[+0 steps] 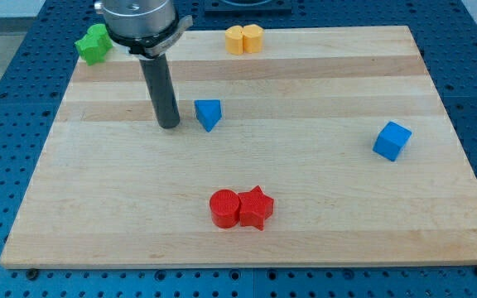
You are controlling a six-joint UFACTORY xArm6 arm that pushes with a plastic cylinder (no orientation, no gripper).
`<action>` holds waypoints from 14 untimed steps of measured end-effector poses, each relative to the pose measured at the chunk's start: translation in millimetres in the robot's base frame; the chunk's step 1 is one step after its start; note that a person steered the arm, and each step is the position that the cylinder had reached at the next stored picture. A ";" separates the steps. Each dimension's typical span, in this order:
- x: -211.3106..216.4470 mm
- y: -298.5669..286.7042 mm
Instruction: Push the blue cube into the blue triangle
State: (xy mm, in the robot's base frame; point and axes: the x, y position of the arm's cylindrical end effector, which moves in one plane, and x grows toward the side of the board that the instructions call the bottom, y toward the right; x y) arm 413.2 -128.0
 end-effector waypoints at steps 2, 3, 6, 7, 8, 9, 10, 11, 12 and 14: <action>76.5 75.1; 88.4 153.3; 61.8 348.6; 24.3 348.6; 1.7 338.7; -8.6 309.7; -8.7 342.5; -7.6 408.6; -1.9 403.4; -1.0 295.4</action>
State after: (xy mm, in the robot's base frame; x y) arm 412.2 167.5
